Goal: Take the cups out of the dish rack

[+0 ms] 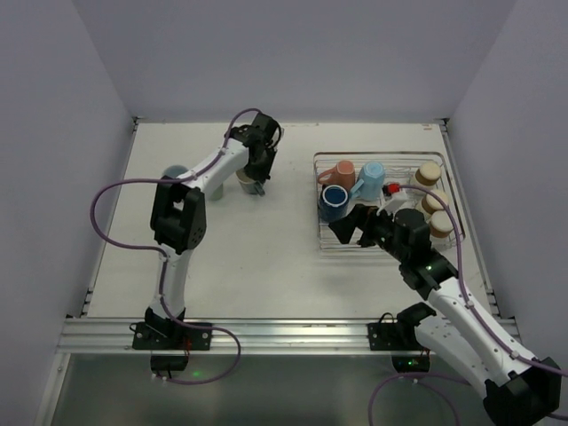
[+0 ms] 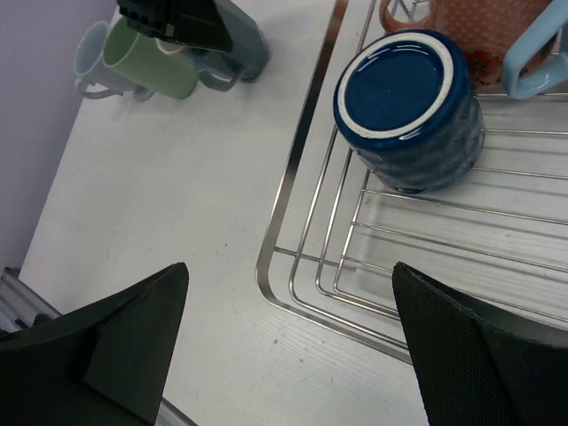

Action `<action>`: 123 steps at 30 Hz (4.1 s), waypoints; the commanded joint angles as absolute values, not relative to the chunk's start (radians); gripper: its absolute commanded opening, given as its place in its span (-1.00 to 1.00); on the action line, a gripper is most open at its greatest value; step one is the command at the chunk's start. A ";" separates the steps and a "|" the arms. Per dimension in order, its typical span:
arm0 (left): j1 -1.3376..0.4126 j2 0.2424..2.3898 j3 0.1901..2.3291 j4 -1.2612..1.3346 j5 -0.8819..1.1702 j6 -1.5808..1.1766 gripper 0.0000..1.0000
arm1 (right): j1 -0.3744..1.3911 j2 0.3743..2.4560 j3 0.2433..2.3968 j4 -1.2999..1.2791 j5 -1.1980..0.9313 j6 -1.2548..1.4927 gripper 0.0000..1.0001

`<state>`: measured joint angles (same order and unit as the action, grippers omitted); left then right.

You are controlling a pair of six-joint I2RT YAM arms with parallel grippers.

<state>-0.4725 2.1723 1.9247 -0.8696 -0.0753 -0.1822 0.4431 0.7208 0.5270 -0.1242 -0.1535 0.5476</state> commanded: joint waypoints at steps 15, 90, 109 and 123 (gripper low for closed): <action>-0.466 2.128 2.002 -0.899 -0.127 -0.149 0.27 | 0.457 1.043 0.813 -0.279 0.107 0.437 0.98; -0.653 1.186 0.540 0.989 0.637 -1.069 -0.03 | 0.577 0.934 0.516 0.671 -0.434 1.064 -0.15; -0.609 0.989 0.942 -0.394 -0.120 -0.451 -1.00 | 0.548 0.898 0.503 0.428 -0.310 0.913 0.98; -0.315 1.260 0.974 -0.698 -0.210 -0.295 -1.00 | 0.546 0.856 0.603 0.061 -0.209 0.640 0.98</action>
<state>-0.3622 1.2217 0.9573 -0.7055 -0.1856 -0.3687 0.5495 0.8635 0.5564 0.1360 -0.2428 0.7227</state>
